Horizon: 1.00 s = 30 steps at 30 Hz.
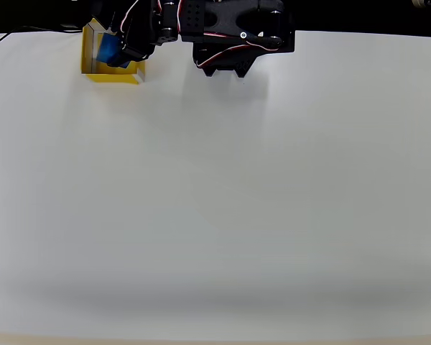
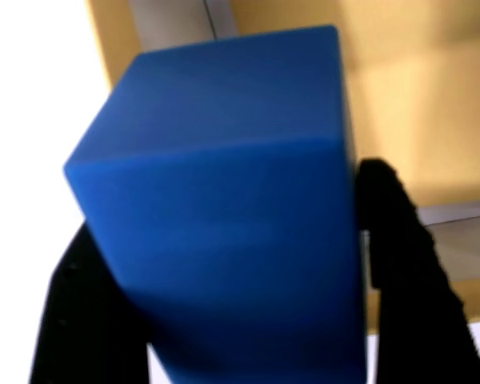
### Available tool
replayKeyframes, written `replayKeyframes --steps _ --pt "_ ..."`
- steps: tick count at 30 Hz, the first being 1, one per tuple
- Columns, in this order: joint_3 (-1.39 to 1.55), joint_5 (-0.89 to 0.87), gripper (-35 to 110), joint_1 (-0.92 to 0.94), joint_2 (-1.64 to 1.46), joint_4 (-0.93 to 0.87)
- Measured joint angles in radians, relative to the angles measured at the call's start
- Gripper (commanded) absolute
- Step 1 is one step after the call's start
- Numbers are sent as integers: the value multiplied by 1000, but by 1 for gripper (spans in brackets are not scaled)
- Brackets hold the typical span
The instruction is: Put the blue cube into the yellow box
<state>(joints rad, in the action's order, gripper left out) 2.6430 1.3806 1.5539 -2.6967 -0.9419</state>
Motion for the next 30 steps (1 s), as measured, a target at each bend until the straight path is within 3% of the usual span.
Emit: replayKeyframes --steps 21,25,30 --pt "37 15 11 48 199 193" --pt "75 44 32 49 209 238" --pt "95 74 43 51 209 253"
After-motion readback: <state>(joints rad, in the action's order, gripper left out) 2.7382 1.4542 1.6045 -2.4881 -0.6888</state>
